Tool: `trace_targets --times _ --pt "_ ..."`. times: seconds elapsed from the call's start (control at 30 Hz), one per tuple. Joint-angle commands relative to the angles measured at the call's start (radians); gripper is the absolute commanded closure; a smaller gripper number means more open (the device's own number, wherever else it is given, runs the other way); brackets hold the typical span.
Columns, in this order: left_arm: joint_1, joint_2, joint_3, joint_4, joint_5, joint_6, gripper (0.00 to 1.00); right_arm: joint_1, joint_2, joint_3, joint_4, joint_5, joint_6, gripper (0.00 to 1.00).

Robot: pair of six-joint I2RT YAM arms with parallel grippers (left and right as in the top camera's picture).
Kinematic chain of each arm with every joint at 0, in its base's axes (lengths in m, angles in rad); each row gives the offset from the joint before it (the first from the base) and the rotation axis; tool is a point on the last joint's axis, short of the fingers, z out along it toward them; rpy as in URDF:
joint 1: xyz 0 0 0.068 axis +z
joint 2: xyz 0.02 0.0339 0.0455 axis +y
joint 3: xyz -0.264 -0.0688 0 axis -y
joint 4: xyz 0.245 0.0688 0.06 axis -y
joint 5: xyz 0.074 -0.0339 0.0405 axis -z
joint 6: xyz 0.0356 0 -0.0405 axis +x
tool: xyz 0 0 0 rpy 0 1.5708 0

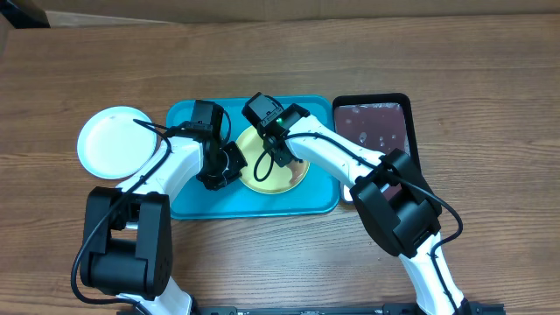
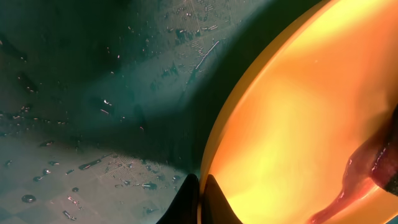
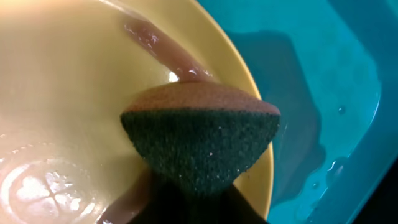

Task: Clean dirty plates on tray and stack at the side
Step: 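Move the sponge over the yellow plate and scrub it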

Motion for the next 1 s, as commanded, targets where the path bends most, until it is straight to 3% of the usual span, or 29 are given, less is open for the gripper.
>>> trace_targets --times 0.0,0.07,0.13,0.2,0.5,0.97 --pt "-0.008 0.013 -0.006 -0.004 0.008 0.024 0.96 0.000 0.031 0.014 -0.010 -0.069 0.031 0.70" --pt "-0.007 0.013 -0.006 -0.004 0.008 0.024 0.96 0.000 0.030 0.014 -0.014 -0.072 0.038 0.69" --pt "-0.007 0.013 -0.006 -0.004 0.008 0.024 0.96 0.000 0.030 0.014 -0.024 -0.074 0.051 0.89" --pt "-0.008 0.013 -0.006 -0.005 0.008 0.024 0.96 0.000 0.030 0.014 -0.027 -0.074 0.052 0.96" --pt "-0.008 0.013 -0.006 -0.005 0.008 0.024 0.96 -0.006 0.030 0.014 -0.027 -0.132 0.052 0.96" --pt "-0.007 0.013 -0.006 -0.004 0.008 0.046 0.96 -0.084 0.035 0.008 -0.071 -0.409 0.055 0.96"
